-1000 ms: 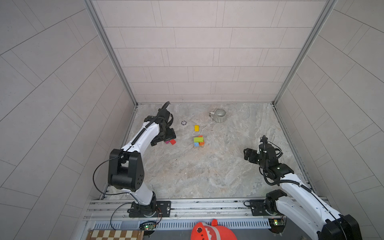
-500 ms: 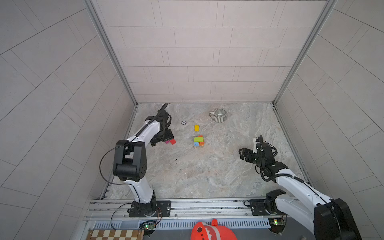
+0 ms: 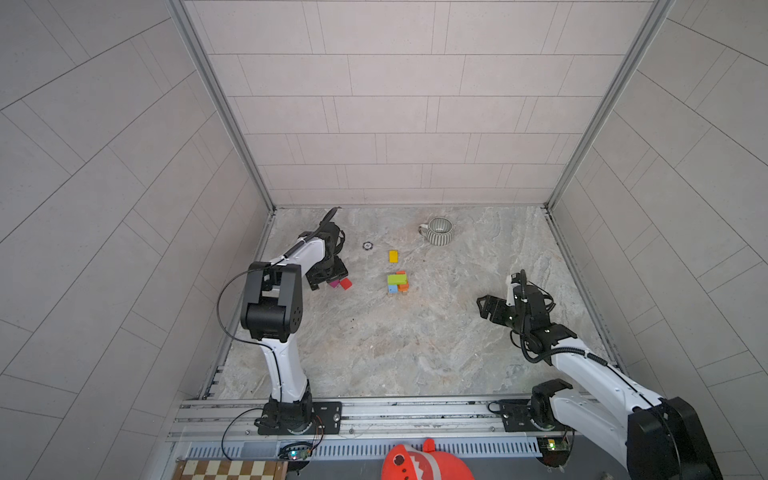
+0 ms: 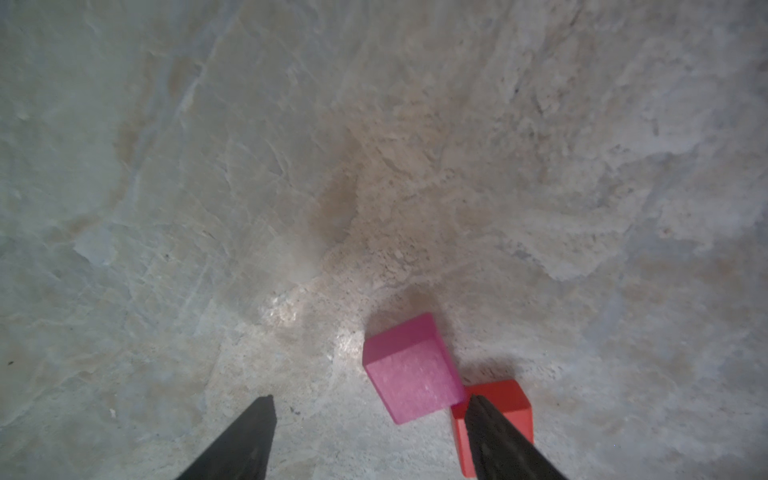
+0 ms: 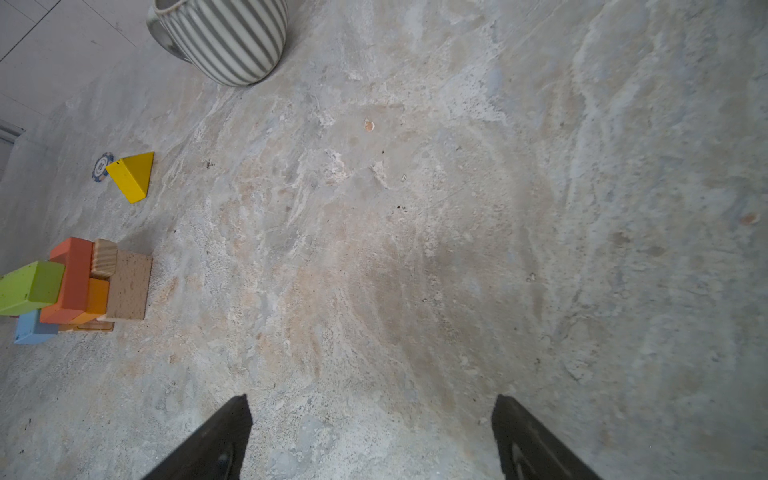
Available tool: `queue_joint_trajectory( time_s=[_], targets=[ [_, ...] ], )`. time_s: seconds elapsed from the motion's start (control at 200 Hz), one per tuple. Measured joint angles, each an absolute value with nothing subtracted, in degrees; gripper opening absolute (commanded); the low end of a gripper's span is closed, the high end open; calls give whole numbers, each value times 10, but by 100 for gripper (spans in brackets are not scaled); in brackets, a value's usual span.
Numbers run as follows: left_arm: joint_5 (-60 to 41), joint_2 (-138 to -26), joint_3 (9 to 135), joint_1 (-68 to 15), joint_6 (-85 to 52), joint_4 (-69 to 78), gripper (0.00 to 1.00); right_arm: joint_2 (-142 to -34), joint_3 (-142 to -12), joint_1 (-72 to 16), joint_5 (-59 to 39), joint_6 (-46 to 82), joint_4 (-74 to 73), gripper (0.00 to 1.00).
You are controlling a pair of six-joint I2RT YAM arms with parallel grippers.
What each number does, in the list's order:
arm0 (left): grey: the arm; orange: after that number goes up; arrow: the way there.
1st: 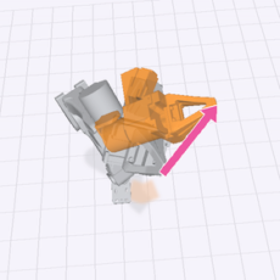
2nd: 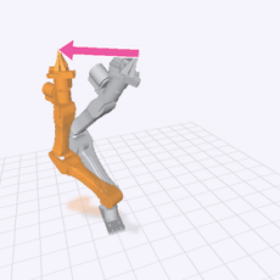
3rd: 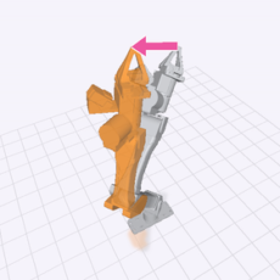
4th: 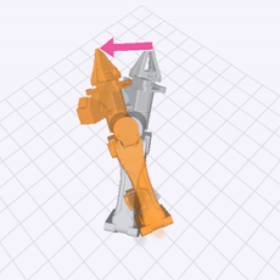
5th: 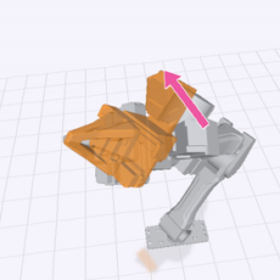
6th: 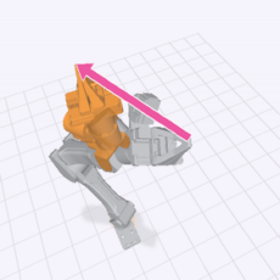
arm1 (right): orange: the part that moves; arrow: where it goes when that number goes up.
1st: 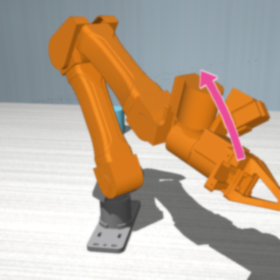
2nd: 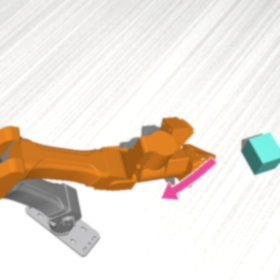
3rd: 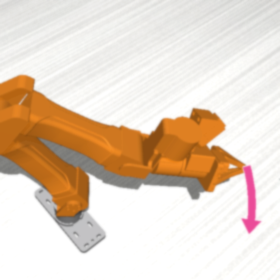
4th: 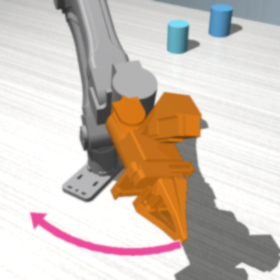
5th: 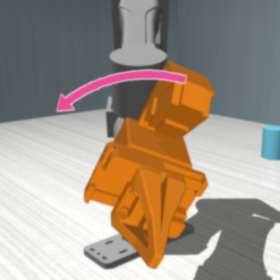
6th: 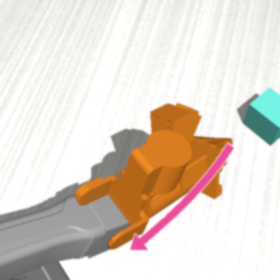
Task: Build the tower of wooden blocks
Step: 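Lower left gripper and close it on the magenta cube, then lift the magenta cube and carry it over the stack with left gripper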
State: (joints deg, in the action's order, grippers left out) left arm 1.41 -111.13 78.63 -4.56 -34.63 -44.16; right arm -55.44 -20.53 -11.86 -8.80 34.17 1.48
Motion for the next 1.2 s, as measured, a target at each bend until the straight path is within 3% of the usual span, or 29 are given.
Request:
queue_joint_trajectory(
  time_s=[0.185,0.46,0.736,1.196],
  targets=[
    [11,-1132,804,-40,-355,-435,83,-556,-202,-118,-92,342,11,92],
    [1,-1142,805,-39,-373,-433,70,-556,-200,-118,-100,344,3,92],
    [1,-1141,802,-42,-377,-433,63,-557,-193,-118,-103,347,2,92],
    [2,-1134,784,-50,-375,-433,35,-556,-193,-118,-103,348,2,91]
  ],
)
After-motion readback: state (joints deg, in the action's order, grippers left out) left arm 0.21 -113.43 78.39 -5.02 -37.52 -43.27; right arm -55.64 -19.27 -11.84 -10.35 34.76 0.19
